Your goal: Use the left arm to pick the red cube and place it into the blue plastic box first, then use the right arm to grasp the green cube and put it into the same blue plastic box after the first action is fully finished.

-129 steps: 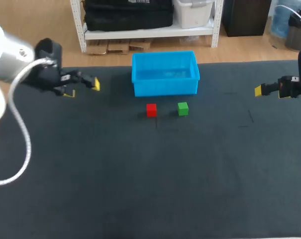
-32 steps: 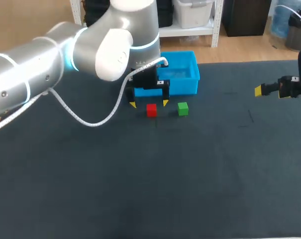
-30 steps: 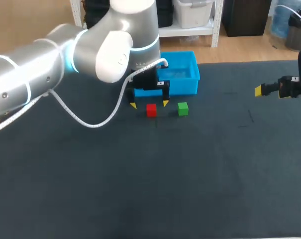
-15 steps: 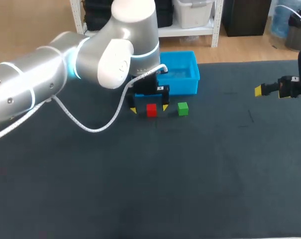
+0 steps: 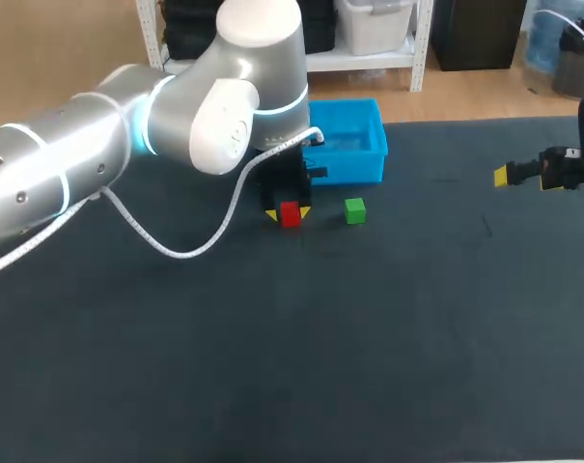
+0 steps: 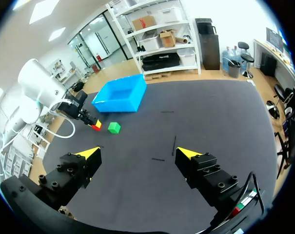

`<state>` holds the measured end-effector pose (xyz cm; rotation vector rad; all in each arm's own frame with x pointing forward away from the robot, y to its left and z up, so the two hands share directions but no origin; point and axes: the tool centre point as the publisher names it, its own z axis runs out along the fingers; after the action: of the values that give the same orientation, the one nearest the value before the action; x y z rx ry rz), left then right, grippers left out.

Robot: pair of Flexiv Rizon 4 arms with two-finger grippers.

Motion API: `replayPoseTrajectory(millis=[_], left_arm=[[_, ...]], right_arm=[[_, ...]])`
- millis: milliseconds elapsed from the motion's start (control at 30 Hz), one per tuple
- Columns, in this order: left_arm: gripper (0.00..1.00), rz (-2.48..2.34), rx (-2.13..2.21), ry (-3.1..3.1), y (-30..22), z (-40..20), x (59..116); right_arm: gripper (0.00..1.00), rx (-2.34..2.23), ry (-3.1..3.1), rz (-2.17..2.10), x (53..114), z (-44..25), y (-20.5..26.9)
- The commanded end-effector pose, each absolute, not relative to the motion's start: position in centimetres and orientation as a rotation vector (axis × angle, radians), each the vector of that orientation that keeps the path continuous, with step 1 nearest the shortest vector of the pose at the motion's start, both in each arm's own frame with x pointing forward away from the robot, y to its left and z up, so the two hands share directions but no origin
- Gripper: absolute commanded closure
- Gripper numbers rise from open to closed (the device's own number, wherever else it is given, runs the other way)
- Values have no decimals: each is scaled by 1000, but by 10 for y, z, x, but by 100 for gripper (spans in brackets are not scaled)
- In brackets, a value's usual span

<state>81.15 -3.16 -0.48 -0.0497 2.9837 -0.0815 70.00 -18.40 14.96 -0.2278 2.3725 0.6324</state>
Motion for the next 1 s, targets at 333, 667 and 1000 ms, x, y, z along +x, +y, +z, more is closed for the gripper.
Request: replayPoseTrajectory(millis=[333,667,1000], left_arm=[[100,-80,-28,2959,-34,2,808],[100,-124,32,2842,-30,61,809],[100,-116,110,2780,-21,122,808]], right_arm=[[0,-230,2372,634,700,150,-185],[0,-230,2372,634,700,150,-185],[0,-230,2372,634,700,150,-185]])
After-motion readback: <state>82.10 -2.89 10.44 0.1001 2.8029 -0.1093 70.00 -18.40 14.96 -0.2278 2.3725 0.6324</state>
